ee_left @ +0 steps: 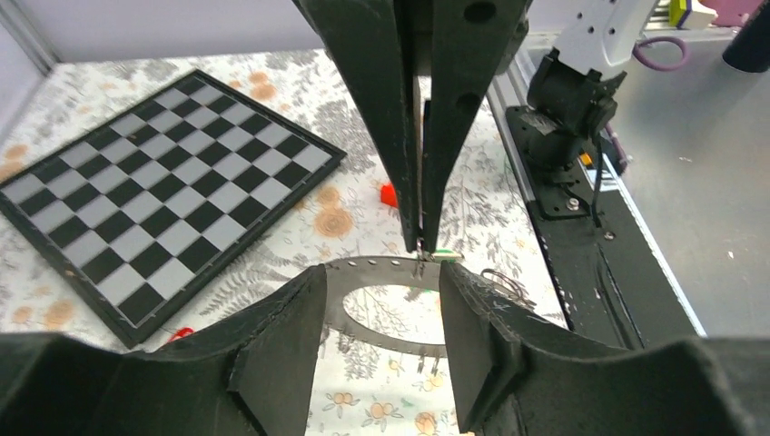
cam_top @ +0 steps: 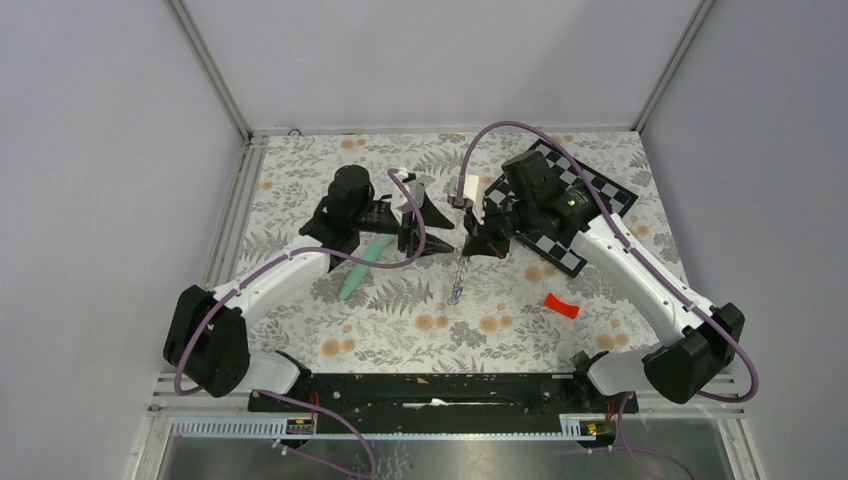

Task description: Put the keys on the keyring

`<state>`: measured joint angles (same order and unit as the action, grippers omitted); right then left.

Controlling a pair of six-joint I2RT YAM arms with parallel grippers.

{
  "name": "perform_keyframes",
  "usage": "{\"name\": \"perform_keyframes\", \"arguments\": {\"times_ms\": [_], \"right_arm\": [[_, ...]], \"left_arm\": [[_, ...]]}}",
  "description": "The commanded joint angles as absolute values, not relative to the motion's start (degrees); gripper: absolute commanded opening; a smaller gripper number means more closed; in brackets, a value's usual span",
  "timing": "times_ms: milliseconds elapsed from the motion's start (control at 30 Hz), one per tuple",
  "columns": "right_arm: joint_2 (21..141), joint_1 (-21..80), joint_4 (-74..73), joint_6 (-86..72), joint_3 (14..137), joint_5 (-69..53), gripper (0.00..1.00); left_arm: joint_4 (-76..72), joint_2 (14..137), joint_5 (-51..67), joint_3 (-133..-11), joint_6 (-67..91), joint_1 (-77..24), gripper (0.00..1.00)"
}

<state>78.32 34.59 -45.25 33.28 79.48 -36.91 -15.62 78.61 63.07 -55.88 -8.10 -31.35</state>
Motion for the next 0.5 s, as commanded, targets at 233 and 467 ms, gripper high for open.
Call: {"name": "perform_keyframes", "arguments": {"times_ms": [233, 467], "right_arm": [[79.7, 35.7, -47.2, 34.3, 83.5, -35.6, 0.0], [79.8, 35.8, -46.5, 33.9, 82.9, -35.9, 0.0]], "left_arm": [[-17.9, 81.6, 64.9, -56.5, -7.3, -33.4, 0.41], [-19.2, 81.8, 64.8, -55.7, -6.4, -33.7, 0.33]]}}
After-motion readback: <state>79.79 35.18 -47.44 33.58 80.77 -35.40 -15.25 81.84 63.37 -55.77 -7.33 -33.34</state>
